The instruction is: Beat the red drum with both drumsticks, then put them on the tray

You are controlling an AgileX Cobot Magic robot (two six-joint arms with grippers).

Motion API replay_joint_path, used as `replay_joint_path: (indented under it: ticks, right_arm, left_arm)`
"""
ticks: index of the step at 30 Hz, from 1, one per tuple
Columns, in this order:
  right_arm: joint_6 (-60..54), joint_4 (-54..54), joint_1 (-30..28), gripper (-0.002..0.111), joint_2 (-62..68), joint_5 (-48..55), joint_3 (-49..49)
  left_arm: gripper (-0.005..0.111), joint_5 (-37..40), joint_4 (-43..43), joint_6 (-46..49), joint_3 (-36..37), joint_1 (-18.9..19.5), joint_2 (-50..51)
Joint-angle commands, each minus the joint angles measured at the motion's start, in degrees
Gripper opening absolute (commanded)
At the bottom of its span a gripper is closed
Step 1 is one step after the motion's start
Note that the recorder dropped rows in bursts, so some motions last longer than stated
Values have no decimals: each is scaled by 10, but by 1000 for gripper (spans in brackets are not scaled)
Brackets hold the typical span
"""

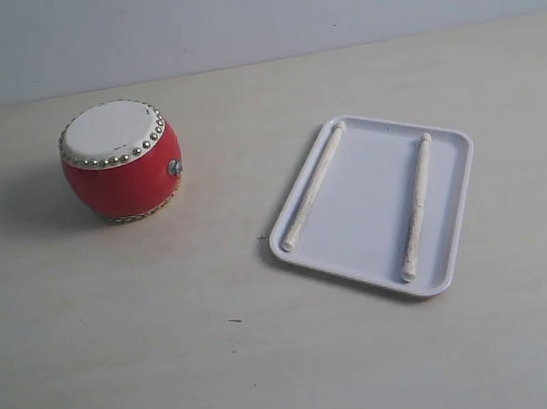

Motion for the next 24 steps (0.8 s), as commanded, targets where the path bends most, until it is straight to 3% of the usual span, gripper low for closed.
replay_joint_path:
  ticks: [1,12,18,24]
  right_arm:
    - [-4,-4,0,0,-2,-1,4]
    - [-5,-4,0,0,-2,-1,4]
    - [-5,-4,0,0,-2,-1,4]
    - [-5,-4,0,0,-2,-1,4]
  left_arm:
    - [0,-4,12,0,0,19,-58]
    - [0,-4,15,2,0,126,-220]
    - [0,-4,33,2,0,153,-301]
    - [0,-4,41,3,0,153,-340]
